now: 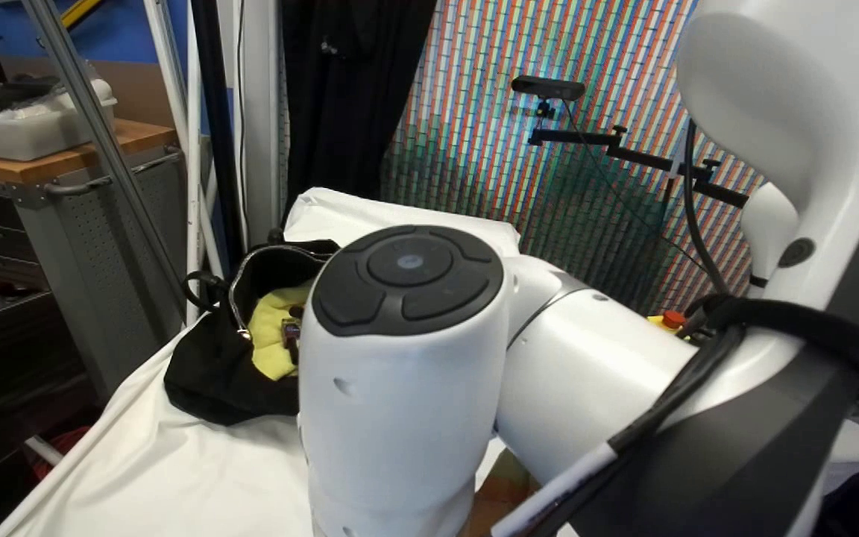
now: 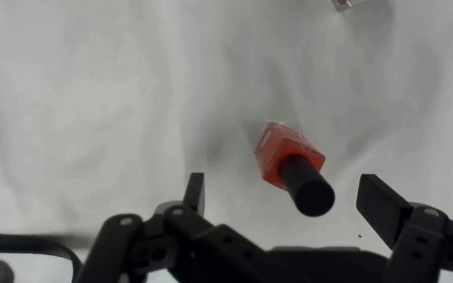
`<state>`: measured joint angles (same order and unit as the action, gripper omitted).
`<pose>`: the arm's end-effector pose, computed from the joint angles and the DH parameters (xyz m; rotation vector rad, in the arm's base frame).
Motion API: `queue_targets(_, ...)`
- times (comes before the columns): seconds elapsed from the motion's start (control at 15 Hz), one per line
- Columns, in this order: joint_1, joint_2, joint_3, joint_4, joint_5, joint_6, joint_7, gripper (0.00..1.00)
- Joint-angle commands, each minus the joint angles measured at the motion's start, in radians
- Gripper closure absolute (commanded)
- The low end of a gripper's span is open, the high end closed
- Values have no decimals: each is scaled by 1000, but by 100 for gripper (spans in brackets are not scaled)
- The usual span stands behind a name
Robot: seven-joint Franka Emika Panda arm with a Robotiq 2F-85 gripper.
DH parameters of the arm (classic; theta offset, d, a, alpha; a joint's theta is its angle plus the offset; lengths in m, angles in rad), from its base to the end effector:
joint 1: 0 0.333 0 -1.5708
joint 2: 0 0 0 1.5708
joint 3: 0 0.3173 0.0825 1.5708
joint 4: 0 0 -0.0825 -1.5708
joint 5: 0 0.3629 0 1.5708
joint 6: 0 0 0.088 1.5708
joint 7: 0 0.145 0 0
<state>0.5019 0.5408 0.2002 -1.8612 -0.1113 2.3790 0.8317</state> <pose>0.4833 0.3973 0.2090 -3.1268 0.1188 0.0394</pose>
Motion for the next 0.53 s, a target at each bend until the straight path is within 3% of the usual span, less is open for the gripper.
queue_targets(0.0,16,27,-21,6,20,34,32,0)
queue_targets(0.47,16,42,-19,3,26,45,43,0)
